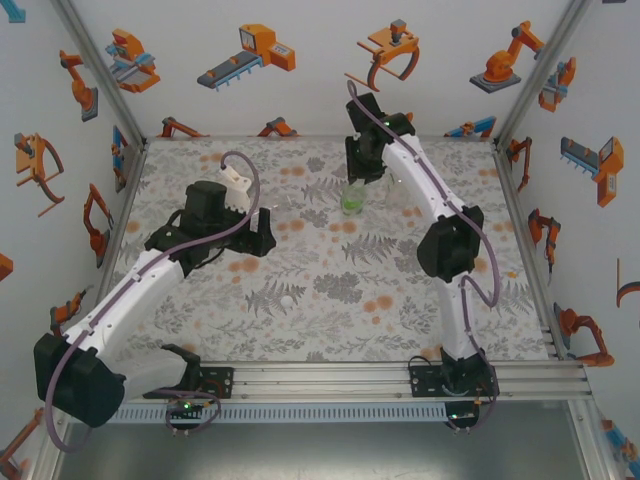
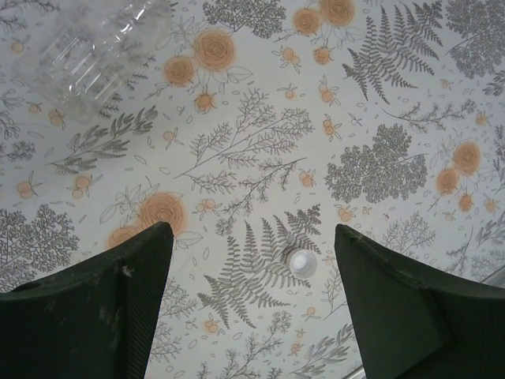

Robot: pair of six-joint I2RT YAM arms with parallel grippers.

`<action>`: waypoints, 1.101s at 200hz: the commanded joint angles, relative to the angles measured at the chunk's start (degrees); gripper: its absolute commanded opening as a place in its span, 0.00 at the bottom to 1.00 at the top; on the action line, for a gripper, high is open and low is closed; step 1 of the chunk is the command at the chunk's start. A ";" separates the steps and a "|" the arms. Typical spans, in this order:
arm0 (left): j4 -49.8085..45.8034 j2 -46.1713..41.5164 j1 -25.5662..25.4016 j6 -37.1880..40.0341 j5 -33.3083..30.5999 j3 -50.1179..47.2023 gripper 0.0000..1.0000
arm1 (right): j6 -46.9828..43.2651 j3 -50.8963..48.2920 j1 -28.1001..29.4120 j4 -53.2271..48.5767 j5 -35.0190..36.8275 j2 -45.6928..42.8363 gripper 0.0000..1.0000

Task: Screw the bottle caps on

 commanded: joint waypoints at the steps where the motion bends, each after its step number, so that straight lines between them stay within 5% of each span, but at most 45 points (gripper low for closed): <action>1: -1.72 0.19 0.09 -2.05 0.41 1.27 0.76 | -3.59 5.47 0.01 -3.89 3.02 1.90 0.19; 71: -0.72 0.41 0.09 -2.22 0.89 0.86 0.76 | -5.01 7.69 -0.84 -3.05 1.71 5.61 0.20; 155: -0.54 1.14 0.09 -1.53 1.40 1.66 0.77 | -3.84 8.34 -1.12 -2.52 1.87 6.07 0.51; 220: -3.54 7.99 1.58 6.99 2.37 8.43 0.78 | -3.62 11.93 -1.22 -3.34 0.77 0.75 0.53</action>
